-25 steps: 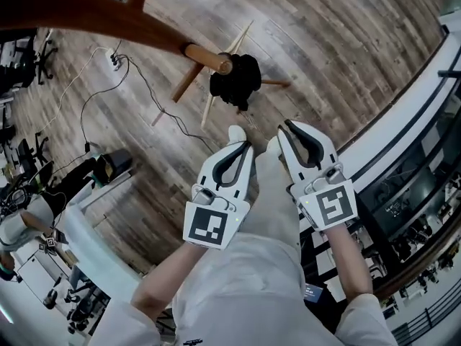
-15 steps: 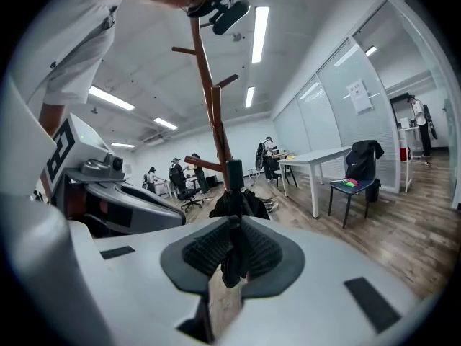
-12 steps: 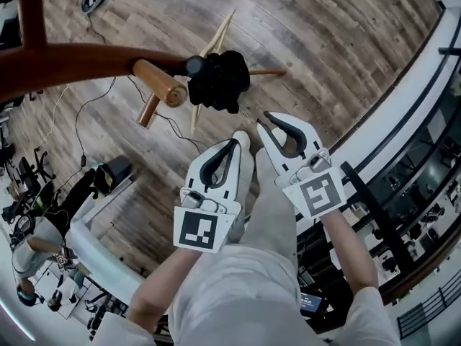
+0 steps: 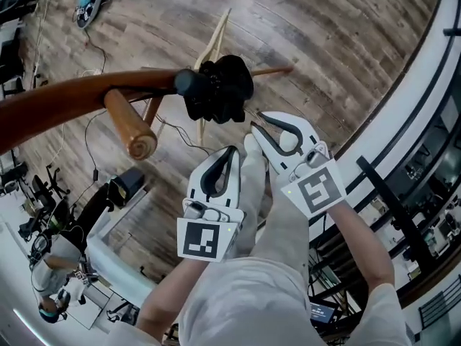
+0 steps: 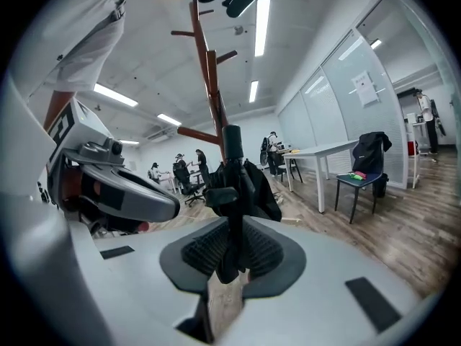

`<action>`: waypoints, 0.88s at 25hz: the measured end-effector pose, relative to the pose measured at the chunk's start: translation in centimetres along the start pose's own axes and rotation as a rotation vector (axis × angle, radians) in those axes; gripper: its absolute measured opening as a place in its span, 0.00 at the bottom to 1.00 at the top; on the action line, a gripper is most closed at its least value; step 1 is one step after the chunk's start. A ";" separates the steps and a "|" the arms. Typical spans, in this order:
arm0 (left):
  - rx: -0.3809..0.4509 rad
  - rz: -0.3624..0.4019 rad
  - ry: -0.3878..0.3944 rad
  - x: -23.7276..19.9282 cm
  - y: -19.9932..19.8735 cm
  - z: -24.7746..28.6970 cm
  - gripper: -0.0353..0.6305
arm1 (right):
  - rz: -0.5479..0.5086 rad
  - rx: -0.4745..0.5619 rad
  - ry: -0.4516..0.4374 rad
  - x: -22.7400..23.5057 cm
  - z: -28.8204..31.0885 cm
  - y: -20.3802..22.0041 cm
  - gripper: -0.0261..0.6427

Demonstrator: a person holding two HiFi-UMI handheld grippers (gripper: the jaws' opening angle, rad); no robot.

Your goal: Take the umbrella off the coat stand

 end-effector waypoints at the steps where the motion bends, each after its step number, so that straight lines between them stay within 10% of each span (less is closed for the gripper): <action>1: -0.005 0.001 0.000 -0.1 0.2 0.1 0.09 | 0.004 -0.015 -0.007 0.0 0.5 0.4 0.12; 22: -0.033 0.011 0.034 -3.0 3.0 1.2 0.09 | -0.067 0.027 -0.010 1.8 7.3 1.3 0.46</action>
Point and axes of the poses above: the fingertips, and each gripper's own axes: z forward along the fingers, x to its right, y out of its underside, the point moved 7 cm from there along -z, backward along the fingers, and after that the axes turned 13 degrees about -y, right-handed, at the moved point
